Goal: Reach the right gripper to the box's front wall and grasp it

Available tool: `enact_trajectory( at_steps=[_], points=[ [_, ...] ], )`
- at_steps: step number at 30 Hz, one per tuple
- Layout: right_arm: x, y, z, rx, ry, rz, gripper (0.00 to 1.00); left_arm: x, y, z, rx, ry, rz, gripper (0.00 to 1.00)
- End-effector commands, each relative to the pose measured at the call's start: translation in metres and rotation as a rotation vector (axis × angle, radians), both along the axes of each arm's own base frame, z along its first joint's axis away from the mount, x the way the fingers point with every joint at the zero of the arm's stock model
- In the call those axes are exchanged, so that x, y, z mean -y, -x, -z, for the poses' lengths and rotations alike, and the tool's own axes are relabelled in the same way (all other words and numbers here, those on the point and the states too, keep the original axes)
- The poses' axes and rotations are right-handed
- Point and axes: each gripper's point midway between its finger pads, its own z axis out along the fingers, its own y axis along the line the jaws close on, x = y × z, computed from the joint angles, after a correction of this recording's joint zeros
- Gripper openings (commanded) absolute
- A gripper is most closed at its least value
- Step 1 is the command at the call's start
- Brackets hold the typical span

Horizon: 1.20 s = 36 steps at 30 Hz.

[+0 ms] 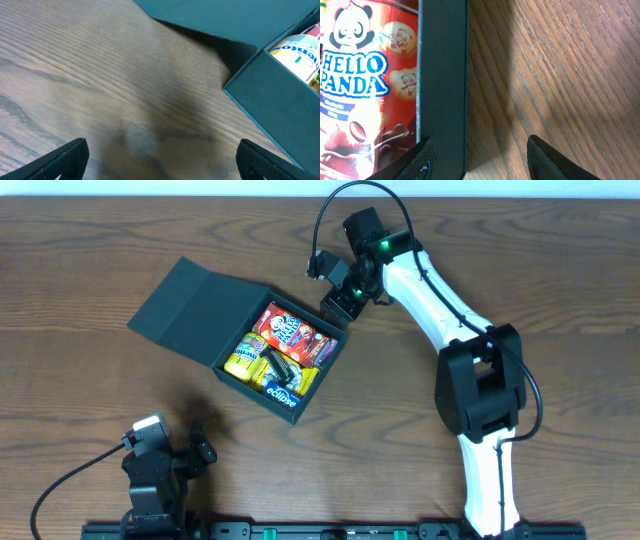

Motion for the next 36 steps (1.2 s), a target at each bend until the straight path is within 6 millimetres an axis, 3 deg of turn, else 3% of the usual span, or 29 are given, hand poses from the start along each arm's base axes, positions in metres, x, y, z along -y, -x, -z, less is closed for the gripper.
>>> enact_trajectory(
  at_steps=[1,11,19,31,32,34,35,36],
  points=[
    [-0.019,0.002,-0.042,0.024,-0.117,-0.023,0.59,-0.003,0.004,0.01,-0.033,-0.005,-0.016,0.95],
    [-0.022,0.018,-0.045,-0.013,-0.12,-0.067,0.58,-0.003,0.004,0.01,-0.033,-0.005,-0.016,0.95],
    [-0.014,0.018,0.001,-0.02,0.001,-0.061,0.51,-0.003,0.004,0.01,-0.033,-0.005,-0.016,0.95],
    [-0.002,0.029,0.043,-0.06,0.061,-0.048,0.52,-0.003,0.004,0.01,-0.033,-0.005,-0.016,0.95],
    [-0.002,0.029,0.044,-0.062,0.06,-0.041,0.47,-0.003,0.004,0.01,-0.033,-0.005,-0.016,0.95],
    [-0.002,0.027,0.045,-0.055,0.057,-0.041,0.13,-0.003,0.004,0.01,-0.033,-0.005,-0.016,0.95],
    [-0.003,0.025,0.045,-0.05,0.052,-0.032,0.01,-0.003,0.004,0.01,-0.033,-0.005,-0.016,0.95],
    [-0.005,0.023,0.044,-0.047,0.046,-0.014,0.01,-0.003,0.004,0.01,-0.033,-0.005,-0.016,0.95]
  ],
)
